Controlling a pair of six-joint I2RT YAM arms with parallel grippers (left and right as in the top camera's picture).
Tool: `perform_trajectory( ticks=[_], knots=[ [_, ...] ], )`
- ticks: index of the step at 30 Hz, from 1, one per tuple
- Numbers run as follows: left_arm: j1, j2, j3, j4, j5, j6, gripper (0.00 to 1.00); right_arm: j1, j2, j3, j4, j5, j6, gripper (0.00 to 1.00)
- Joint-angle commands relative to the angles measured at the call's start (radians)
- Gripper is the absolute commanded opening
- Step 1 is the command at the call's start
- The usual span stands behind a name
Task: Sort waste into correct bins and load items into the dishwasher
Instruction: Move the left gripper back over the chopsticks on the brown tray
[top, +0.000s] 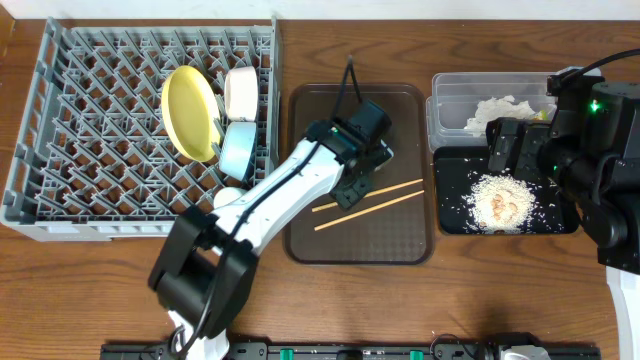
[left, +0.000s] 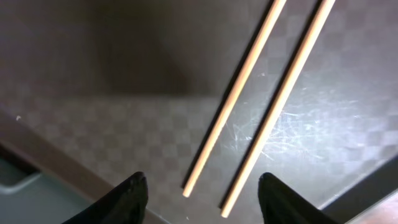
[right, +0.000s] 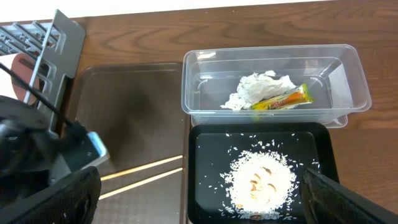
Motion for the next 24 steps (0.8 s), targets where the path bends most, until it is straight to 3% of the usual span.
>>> perform_trajectory(
  ticks=[1, 10, 24],
  knots=[
    [0.000, 0.038, -0.003, 0.017, 0.037, 0.039, 0.69, -0.009, 0.001, 0.003, -0.001, 0.007, 0.004, 0.99],
    [0.000, 0.076, -0.003, 0.077, 0.118, 0.110, 0.74, -0.009, 0.001, 0.003, 0.000, 0.007, 0.003, 0.99],
    [0.000, 0.163, -0.003, 0.166, 0.087, 0.147, 0.68, -0.009, 0.001, 0.003, -0.001, 0.007, 0.004, 0.99]
  ],
)
